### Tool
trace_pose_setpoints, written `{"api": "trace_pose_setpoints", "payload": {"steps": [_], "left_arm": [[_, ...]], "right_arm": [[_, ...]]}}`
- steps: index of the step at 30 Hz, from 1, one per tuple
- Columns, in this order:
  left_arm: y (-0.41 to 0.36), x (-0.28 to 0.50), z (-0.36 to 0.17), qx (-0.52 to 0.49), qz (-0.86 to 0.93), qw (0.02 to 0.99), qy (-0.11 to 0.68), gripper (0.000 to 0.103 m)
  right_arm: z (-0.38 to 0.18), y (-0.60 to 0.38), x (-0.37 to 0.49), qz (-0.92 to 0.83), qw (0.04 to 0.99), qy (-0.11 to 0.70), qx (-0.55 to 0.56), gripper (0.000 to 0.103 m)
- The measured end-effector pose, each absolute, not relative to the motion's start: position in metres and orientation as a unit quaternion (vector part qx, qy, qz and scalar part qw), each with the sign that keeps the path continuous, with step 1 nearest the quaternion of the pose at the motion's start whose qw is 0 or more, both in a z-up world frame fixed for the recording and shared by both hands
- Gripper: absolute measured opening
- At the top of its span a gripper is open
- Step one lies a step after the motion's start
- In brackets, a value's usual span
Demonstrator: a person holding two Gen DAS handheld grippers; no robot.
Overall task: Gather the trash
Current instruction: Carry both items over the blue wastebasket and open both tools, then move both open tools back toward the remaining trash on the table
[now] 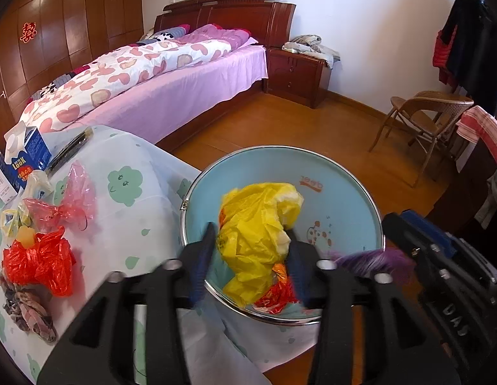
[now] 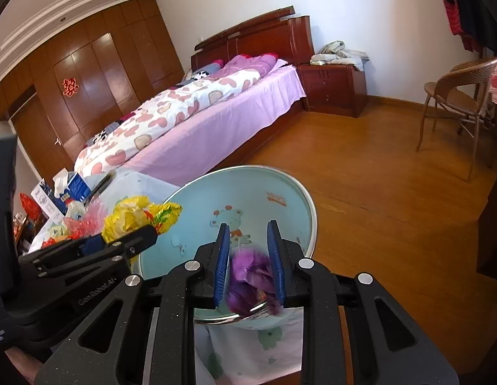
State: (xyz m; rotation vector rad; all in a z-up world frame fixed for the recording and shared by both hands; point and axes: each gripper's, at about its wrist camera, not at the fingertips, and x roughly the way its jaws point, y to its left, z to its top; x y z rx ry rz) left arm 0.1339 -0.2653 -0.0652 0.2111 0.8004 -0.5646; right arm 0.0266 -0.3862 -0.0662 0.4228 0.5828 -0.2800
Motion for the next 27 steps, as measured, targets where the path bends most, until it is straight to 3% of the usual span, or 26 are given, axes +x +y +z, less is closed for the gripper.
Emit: {"api": "trace_pose_setpoints", "payload": {"steps": [6, 11, 17, 27], "left_arm": [[-0.260, 0.130, -0.061, 0.102, -0.266, 0.882, 0.377, 0.067], [-0.246, 0.125, -0.052, 0.099, -0.252, 0.889, 0.370, 0.081], [-0.213, 0.116, -0.040, 0.099, -0.216, 0.907, 0.348, 0.094], [-0.152, 0.112, -0.028, 0.082, -0.155, 0.923, 0.343, 0.097]], "right_arm": [[-0.060, -0.386, 0.020, -0.155, 0.929, 0.261, 0.212, 0.038], [-0.054, -0.385, 0.016, -0.170, 0.932, 0.246, 0.208, 0.067], [-0.046, -0.377, 0.015, -0.178, 0.936, 0.239, 0.190, 0.082], [-0.045, -0.339, 0.022, -0.213, 0.941, 0.233, 0.120, 0.091]]}}
